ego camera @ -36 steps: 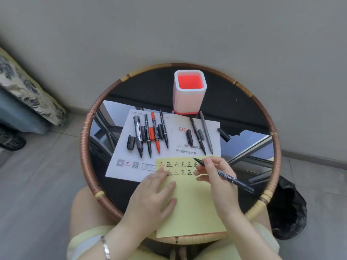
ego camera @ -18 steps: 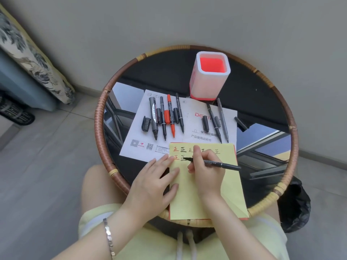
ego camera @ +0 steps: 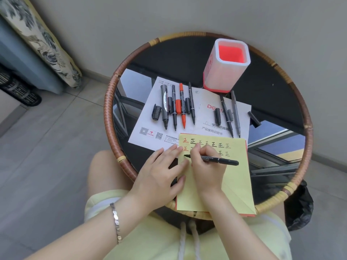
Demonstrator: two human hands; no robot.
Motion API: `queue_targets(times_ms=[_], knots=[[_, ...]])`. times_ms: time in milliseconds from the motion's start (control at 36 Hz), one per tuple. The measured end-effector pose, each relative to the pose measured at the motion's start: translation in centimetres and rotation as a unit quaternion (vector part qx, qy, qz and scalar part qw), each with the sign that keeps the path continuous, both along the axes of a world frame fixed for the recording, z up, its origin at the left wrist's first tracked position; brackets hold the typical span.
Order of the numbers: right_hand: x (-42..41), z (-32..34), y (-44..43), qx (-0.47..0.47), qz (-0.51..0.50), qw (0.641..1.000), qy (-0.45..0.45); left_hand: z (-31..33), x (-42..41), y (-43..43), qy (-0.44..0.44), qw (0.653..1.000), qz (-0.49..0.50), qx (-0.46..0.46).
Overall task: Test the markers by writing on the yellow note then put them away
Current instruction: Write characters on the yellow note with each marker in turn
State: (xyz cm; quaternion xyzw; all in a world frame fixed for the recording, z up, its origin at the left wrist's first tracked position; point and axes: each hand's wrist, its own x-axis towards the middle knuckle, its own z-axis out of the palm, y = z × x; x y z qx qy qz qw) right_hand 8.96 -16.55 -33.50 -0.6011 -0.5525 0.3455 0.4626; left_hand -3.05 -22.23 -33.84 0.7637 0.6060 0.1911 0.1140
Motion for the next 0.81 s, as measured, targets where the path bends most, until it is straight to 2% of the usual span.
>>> queue_targets(times_ms=[611, 806], knots=[[-0.16, -0.19, 0.11, 0.026, -0.003, 1.0, -0.009, 0.3, -0.18, -0.08, -0.004, 1.0, -0.015, -0.01], [0.16, -0.18, 0.14, 0.01, 0.01, 1.0, 0.024, 0.44, -0.32, -0.08, -0.014, 1.0, -0.015, -0.018]])
